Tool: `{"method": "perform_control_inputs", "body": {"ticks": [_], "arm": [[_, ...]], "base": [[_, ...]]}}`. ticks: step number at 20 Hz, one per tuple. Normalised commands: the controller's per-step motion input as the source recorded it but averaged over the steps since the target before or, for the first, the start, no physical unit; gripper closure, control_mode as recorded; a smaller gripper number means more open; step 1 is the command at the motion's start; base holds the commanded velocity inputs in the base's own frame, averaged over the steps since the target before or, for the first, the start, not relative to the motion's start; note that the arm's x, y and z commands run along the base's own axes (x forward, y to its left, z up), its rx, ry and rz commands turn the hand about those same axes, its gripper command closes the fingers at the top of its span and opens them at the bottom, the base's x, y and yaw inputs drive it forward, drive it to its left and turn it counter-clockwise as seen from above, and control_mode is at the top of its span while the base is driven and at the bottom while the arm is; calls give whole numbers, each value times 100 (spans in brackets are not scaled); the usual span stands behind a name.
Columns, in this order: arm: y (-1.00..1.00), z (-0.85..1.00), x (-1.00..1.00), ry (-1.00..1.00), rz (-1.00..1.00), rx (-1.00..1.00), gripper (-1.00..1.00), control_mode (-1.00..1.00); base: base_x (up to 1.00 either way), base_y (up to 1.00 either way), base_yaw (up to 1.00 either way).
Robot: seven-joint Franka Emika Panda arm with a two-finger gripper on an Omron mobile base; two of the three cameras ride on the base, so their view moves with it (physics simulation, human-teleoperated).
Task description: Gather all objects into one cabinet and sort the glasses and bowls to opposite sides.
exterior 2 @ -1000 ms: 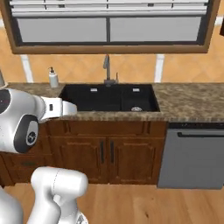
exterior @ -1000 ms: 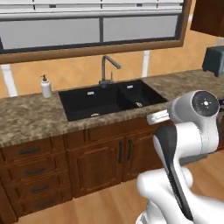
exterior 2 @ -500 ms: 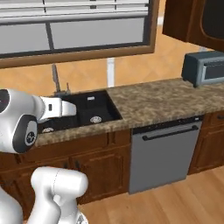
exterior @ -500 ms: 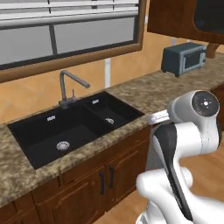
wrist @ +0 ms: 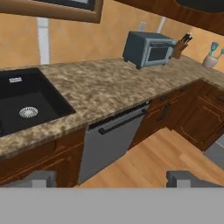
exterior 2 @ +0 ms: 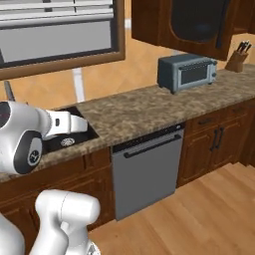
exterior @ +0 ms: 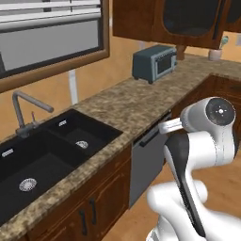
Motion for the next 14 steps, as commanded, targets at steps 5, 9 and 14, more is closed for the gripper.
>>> {"method": "perform_control_inputs", "body": {"ticks": [5, 9, 14], "arm": [[0, 0, 0, 0, 0, 0, -100, 100], [0, 0, 0, 0, 0, 0, -100, 100], [0, 0, 0, 0, 0, 0, -100, 100]], "base": [[41, -100, 0], [-8, -100, 12], [-85, -95, 39]]}}
